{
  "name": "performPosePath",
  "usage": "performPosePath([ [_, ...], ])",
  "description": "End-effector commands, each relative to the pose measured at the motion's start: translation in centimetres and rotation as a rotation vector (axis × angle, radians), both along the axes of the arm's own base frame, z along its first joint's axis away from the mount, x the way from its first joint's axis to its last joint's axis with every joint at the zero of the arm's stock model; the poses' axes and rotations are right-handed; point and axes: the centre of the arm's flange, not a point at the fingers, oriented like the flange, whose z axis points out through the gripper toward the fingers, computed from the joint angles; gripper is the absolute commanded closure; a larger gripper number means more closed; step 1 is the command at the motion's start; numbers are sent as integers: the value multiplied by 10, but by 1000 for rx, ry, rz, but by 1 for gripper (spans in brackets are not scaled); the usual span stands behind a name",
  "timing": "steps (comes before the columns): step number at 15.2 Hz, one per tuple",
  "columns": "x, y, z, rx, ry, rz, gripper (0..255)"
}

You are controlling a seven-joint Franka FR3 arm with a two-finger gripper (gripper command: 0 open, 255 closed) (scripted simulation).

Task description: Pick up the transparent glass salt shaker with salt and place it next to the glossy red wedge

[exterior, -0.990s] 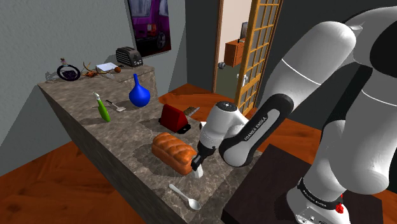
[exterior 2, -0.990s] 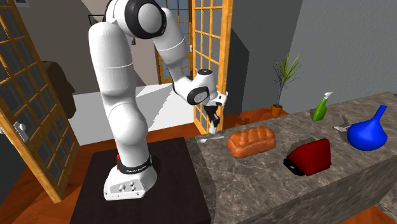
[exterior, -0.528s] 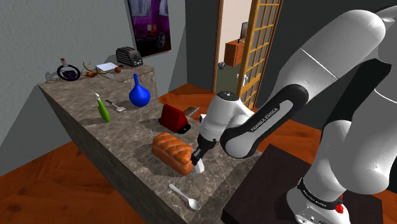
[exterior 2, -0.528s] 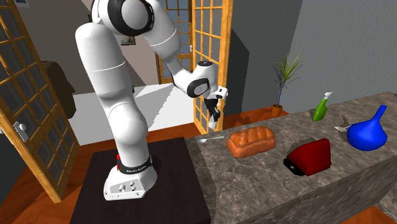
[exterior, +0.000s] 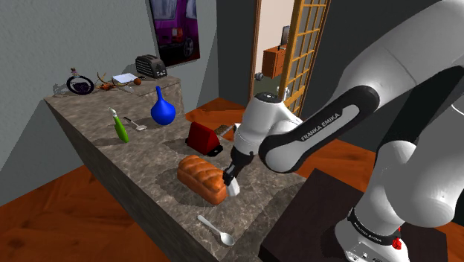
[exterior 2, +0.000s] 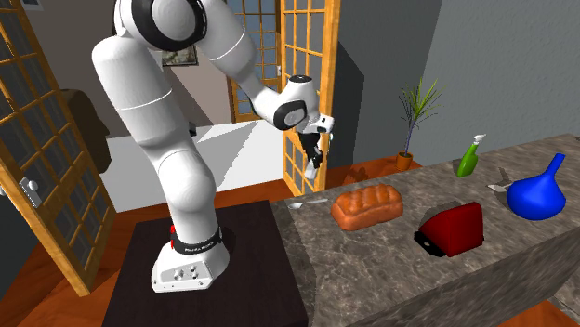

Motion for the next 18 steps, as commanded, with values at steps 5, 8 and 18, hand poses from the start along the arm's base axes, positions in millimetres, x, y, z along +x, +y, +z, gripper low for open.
performPosePath([
  [5,37,-36,10,0,0,0,255],
  [8,66,-63,10,0,0,0,255],
  [18,162,-154,10,0,0,0,255],
])
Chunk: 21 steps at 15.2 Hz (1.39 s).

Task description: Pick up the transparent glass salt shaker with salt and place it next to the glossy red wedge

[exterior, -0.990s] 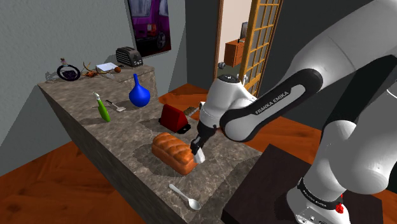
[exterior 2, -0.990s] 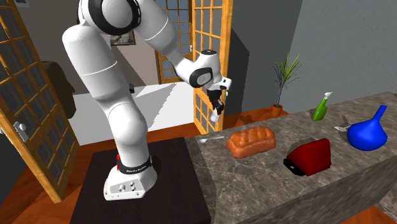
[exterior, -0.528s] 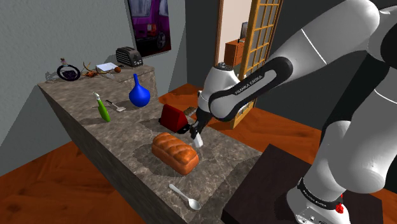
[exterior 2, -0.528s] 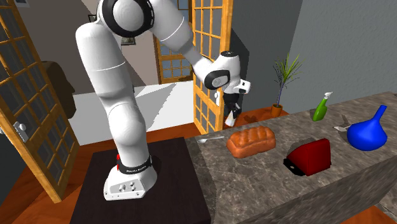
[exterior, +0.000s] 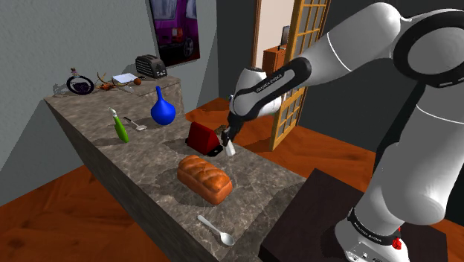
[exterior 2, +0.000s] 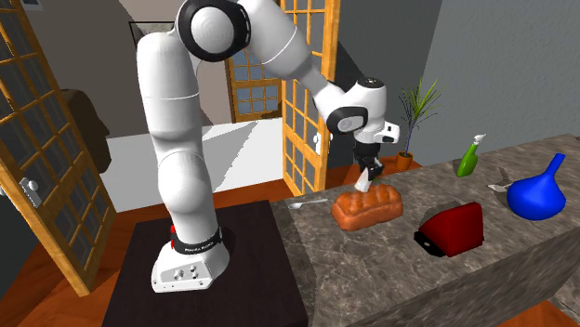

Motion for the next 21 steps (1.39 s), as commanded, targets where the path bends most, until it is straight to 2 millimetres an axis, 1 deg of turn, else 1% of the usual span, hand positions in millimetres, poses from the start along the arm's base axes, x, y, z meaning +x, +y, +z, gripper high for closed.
performPosePath([
  [1,24,-20,1,-1,0,2,255],
  [16,168,-156,1,-1,0,2,255],
  [17,173,-160,1,-1,0,2,255],
  [21,173,-160,-21,-1,0,2,255],
])
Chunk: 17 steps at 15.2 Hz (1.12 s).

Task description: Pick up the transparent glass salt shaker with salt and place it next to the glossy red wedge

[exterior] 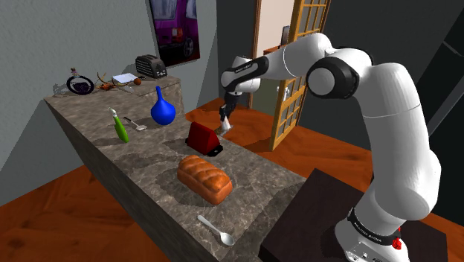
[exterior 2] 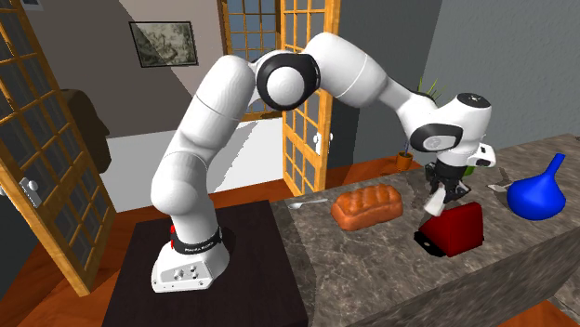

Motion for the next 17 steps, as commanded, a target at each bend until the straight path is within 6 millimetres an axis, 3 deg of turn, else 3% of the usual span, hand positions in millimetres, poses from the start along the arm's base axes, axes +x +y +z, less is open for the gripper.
performPosePath([
  [1,1,0,-10,0,0,0,255],
  [17,1,0,-95,0,0,0,255],
])
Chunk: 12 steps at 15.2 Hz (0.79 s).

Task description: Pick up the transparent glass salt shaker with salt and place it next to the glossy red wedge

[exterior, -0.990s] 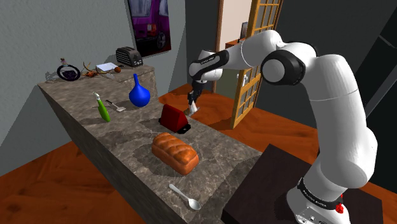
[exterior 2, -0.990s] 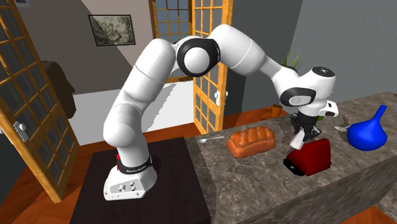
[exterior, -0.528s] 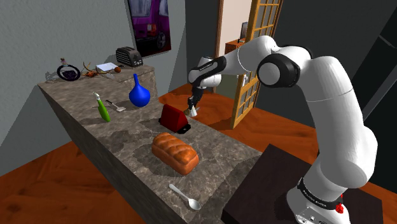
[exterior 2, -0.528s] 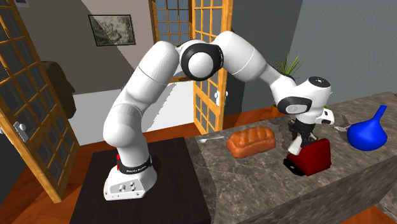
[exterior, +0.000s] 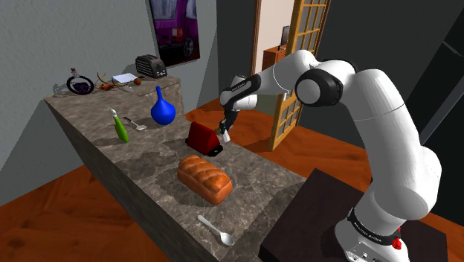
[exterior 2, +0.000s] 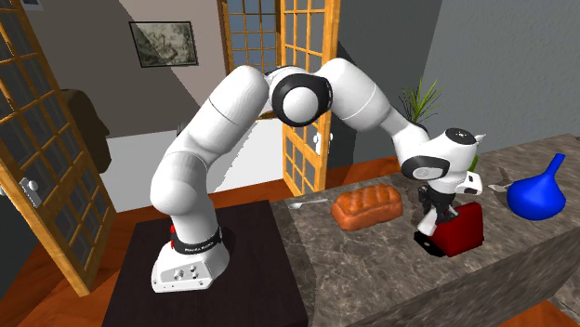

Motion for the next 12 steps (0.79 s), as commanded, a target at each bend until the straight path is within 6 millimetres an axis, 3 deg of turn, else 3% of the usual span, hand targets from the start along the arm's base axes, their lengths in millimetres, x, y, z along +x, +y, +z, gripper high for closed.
performPosePath([
  [1,-1,0,-10,0,-1,0,255],
  [12,-1,0,-68,0,-1,0,255],
])
